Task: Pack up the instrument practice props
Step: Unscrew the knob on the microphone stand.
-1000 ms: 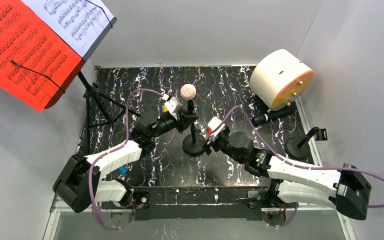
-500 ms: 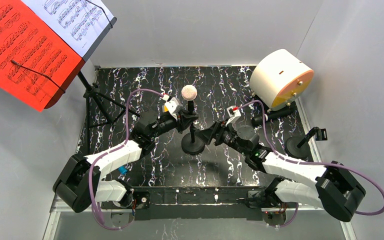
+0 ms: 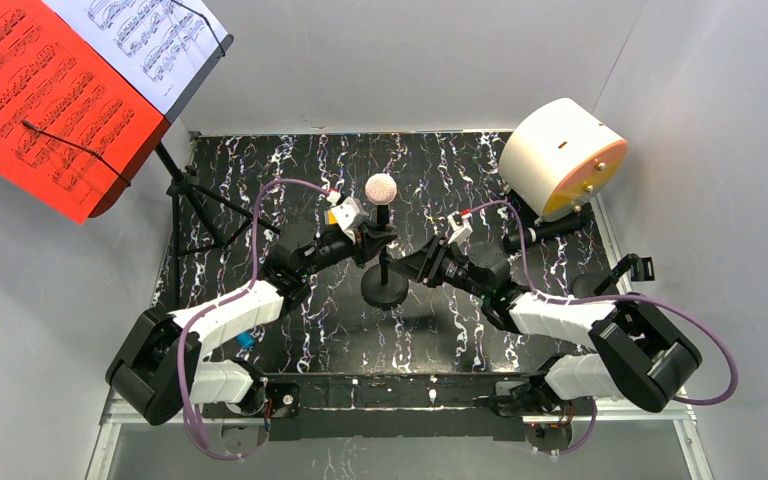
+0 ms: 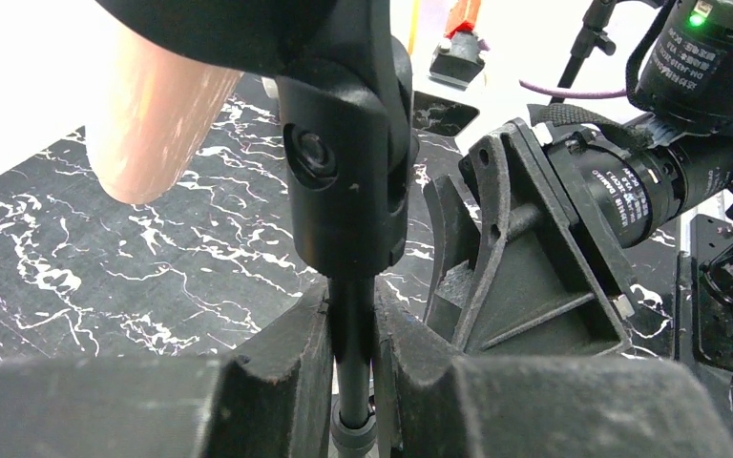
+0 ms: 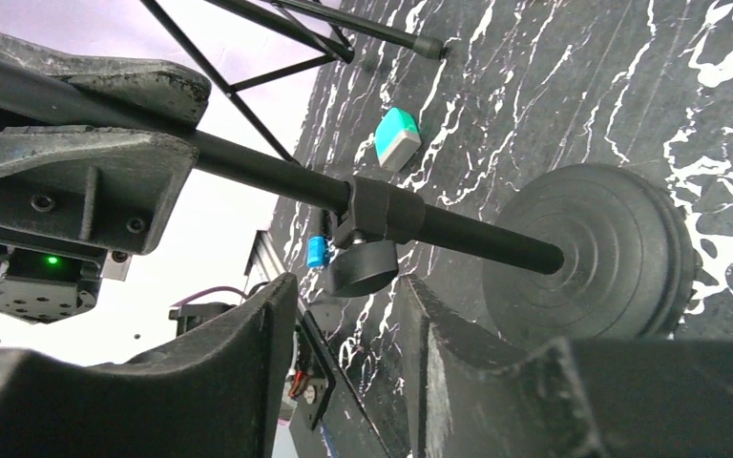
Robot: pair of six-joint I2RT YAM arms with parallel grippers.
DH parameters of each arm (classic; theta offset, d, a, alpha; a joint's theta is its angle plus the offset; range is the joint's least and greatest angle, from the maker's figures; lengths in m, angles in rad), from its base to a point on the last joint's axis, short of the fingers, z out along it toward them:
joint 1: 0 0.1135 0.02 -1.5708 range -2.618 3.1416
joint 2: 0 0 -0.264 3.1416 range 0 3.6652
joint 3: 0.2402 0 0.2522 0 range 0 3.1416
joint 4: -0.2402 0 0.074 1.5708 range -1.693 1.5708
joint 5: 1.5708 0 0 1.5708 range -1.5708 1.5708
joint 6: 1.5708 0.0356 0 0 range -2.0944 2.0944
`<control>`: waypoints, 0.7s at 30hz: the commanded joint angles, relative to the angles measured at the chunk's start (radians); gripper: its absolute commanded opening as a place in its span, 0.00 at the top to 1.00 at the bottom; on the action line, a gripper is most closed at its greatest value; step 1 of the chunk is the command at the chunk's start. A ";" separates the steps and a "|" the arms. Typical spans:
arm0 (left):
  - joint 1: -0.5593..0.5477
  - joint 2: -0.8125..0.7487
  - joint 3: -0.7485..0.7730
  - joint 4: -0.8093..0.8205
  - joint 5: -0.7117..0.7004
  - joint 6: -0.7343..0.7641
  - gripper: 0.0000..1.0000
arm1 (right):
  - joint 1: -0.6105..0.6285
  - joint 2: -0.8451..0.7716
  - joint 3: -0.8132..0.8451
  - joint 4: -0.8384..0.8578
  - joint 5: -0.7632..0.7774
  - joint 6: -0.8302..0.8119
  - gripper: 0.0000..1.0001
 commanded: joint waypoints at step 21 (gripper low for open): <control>0.014 -0.013 0.031 -0.020 -0.012 0.095 1.00 | -0.038 0.090 0.081 0.071 -0.154 -0.200 0.99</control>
